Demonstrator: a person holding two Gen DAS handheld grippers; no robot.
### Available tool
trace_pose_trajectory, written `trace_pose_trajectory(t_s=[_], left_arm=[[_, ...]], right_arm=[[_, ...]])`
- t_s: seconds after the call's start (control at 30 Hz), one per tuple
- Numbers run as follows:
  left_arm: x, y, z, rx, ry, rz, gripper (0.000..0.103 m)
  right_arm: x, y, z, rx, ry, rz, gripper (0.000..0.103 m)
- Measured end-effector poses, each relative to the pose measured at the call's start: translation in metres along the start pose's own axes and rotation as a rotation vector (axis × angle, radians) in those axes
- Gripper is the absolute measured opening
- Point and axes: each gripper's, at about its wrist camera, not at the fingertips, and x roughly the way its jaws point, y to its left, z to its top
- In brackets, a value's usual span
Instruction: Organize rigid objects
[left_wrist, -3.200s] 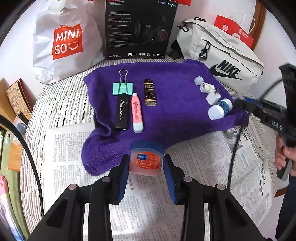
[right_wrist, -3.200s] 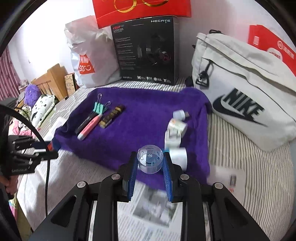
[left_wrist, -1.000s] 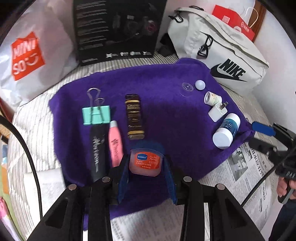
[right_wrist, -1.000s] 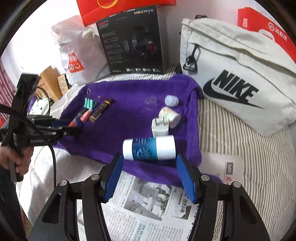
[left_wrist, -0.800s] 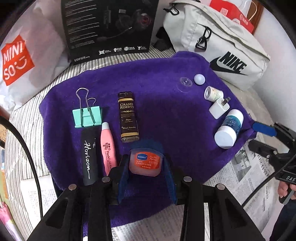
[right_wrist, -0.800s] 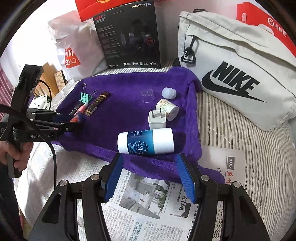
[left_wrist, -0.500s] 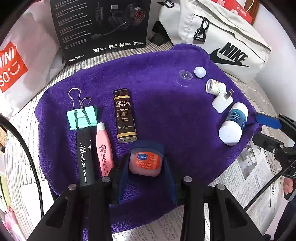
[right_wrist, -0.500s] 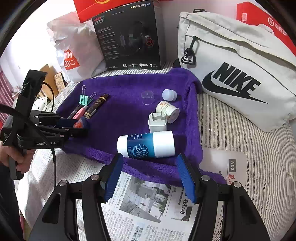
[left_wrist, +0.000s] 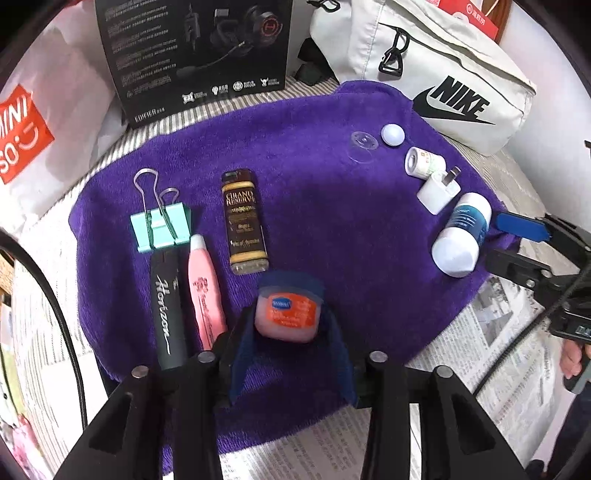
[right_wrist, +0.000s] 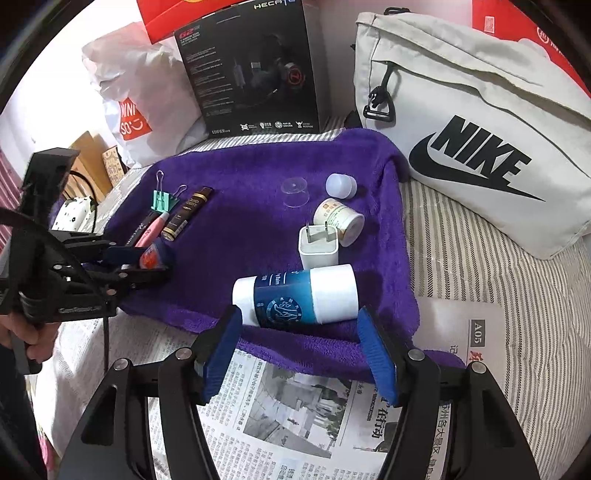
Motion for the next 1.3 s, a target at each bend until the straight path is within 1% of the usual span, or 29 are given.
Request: trace_pose_trajectory(t_s=[0.2, 0.27, 0.3, 0.37, 0.43, 0.5, 0.53, 0.57, 0.63, 0.7, 0.77, 0.87, 1.03, 1.1, 1.2, 1.23, 1.3], left_arm=[[-0.01, 0.003, -0.002, -0.006, 0.012, -0.025, 0.041], [-0.018, 0.005, -0.006, -0.013, 0.003, -0.021, 0.049], [-0.024, 0.007, -0.009, -0.02, -0.007, -0.013, 0.051], [-0.033, 0.009, -0.014, -0.027, -0.022, 0.011, 0.064], [-0.045, 0.009, -0.023, -0.022, -0.035, 0.024, 0.073], [-0.056, 0.009, -0.032, -0.034, -0.055, 0.052, 0.075], [-0.06, 0.01, -0.035, -0.047, -0.061, 0.059, 0.078], [-0.065, 0.01, -0.039, -0.065, -0.069, 0.067, 0.082], [-0.074, 0.01, -0.048, -0.112, -0.084, 0.069, 0.086], [-0.081, 0.01, -0.057, -0.161, -0.093, 0.062, 0.086], [-0.087, 0.009, -0.068, -0.214, -0.103, 0.057, 0.086], [-0.097, 0.001, -0.083, -0.25, -0.12, 0.108, 0.086], [-0.113, -0.025, -0.101, -0.235, -0.149, 0.188, 0.086], [-0.119, -0.034, -0.106, -0.231, -0.156, 0.204, 0.087], [-0.13, -0.047, -0.113, -0.221, -0.179, 0.224, 0.089], [-0.133, -0.05, -0.116, -0.222, -0.187, 0.228, 0.092], [-0.139, -0.054, -0.12, -0.222, -0.201, 0.208, 0.092]], right_arm=[[0.005, 0.001, 0.002, 0.009, 0.014, -0.006, 0.068], [0.006, 0.002, 0.003, 0.01, 0.014, -0.006, 0.07], [0.006, 0.002, 0.003, 0.008, 0.014, -0.004, 0.072], [0.007, 0.004, 0.003, 0.007, 0.015, 0.0, 0.075], [0.006, 0.004, 0.003, 0.011, 0.023, -0.001, 0.077], [0.001, 0.005, 0.004, 0.019, 0.031, -0.001, 0.079], [-0.002, 0.006, 0.004, 0.027, 0.033, 0.003, 0.08], [-0.009, 0.007, 0.003, 0.037, 0.031, 0.008, 0.083], [-0.022, 0.009, 0.001, 0.038, 0.018, 0.007, 0.089], [-0.039, 0.014, -0.003, 0.025, -0.003, -0.003, 0.097], [-0.056, 0.019, -0.009, 0.017, -0.019, -0.008, 0.1], [-0.081, 0.027, -0.021, 0.003, -0.043, -0.017, 0.101], [-0.111, 0.039, -0.042, -0.001, -0.073, -0.062, 0.103], [-0.12, 0.042, -0.05, 0.009, -0.08, -0.069, 0.103], [-0.132, 0.047, -0.059, 0.02, -0.089, -0.074, 0.103], [-0.135, 0.048, -0.062, 0.024, -0.092, -0.076, 0.103], [-0.141, 0.05, -0.069, 0.029, -0.093, -0.075, 0.103]])
